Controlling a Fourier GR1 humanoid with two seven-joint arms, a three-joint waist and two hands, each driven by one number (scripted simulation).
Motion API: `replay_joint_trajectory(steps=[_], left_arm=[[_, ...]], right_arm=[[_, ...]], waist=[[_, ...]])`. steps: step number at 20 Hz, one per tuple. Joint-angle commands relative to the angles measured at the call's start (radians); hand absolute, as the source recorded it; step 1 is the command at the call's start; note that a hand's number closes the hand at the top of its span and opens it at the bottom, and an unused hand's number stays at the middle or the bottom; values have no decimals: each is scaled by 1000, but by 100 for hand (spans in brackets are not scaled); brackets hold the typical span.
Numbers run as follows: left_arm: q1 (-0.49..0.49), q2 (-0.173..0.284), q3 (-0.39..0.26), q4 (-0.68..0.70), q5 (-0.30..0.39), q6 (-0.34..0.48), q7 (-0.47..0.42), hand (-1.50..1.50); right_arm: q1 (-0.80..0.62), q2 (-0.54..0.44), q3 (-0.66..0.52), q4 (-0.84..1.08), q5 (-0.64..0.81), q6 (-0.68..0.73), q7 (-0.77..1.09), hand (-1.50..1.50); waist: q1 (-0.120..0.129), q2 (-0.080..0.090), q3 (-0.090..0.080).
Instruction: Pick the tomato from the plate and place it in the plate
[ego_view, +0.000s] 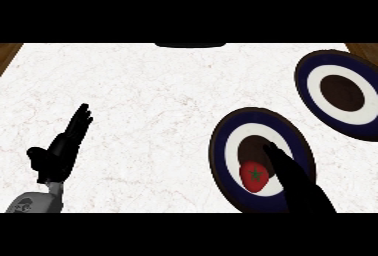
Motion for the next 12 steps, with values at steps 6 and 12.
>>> replay_joint_trajectory(steps=[6, 12], left_arm=[[55, -15, 35, -37, -38, -27, -2, 0], [41, -38, 77, -55, -83, -47, 31, 0]], right_arm=[[-107, 36, -61, 40, -12, 223, 145, -150], [-63, 101, -40, 117, 48, 195, 77, -150]], waist=[[4, -1, 1], [0, -1, 1]])
